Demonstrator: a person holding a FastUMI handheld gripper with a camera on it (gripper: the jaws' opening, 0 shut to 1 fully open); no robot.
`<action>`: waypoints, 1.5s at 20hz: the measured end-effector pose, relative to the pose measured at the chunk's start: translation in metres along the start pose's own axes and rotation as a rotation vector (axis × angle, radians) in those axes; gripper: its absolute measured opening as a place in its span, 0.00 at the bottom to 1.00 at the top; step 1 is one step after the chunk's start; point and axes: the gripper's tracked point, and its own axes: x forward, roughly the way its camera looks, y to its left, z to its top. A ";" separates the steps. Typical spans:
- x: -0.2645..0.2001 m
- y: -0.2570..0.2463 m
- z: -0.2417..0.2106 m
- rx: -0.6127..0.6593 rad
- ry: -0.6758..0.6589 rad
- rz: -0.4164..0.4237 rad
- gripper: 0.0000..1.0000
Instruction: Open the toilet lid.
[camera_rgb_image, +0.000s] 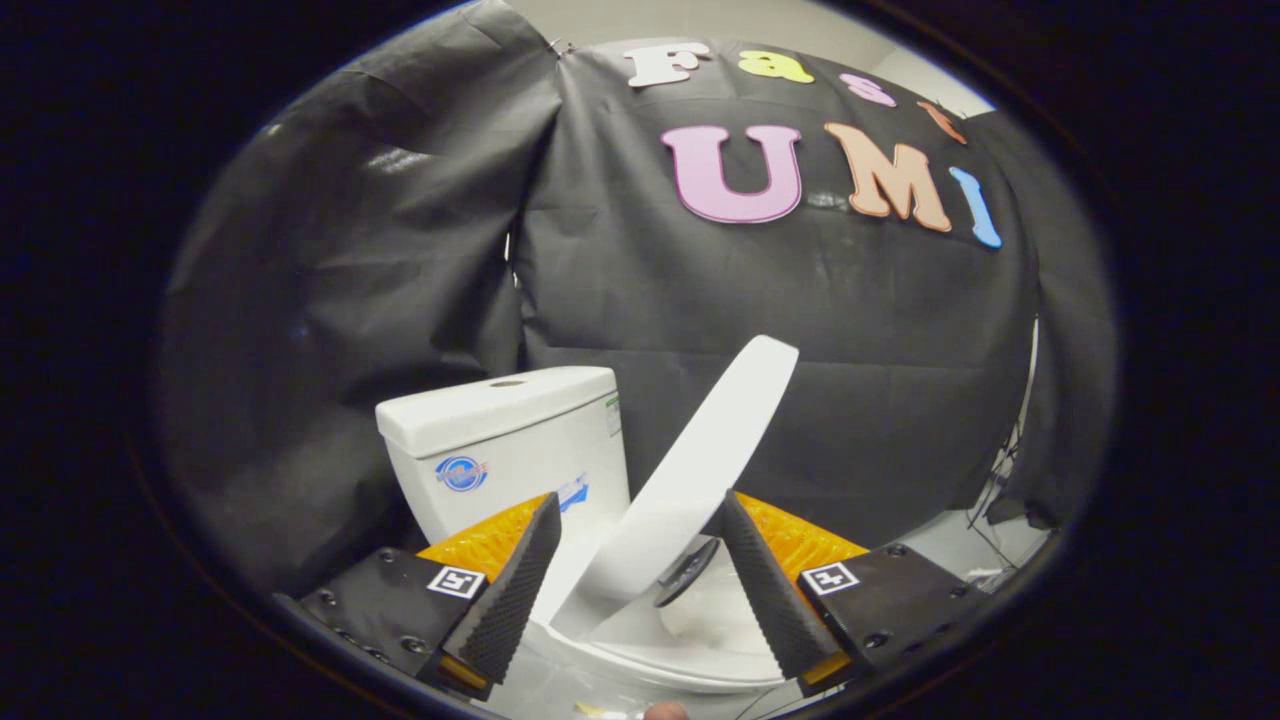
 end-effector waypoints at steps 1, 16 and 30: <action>-0.003 -0.004 0.009 -0.017 -0.027 -0.003 0.99; -0.025 -0.014 0.008 0.052 -0.058 0.035 0.99; -0.111 -0.131 -0.104 0.357 0.189 -0.293 0.93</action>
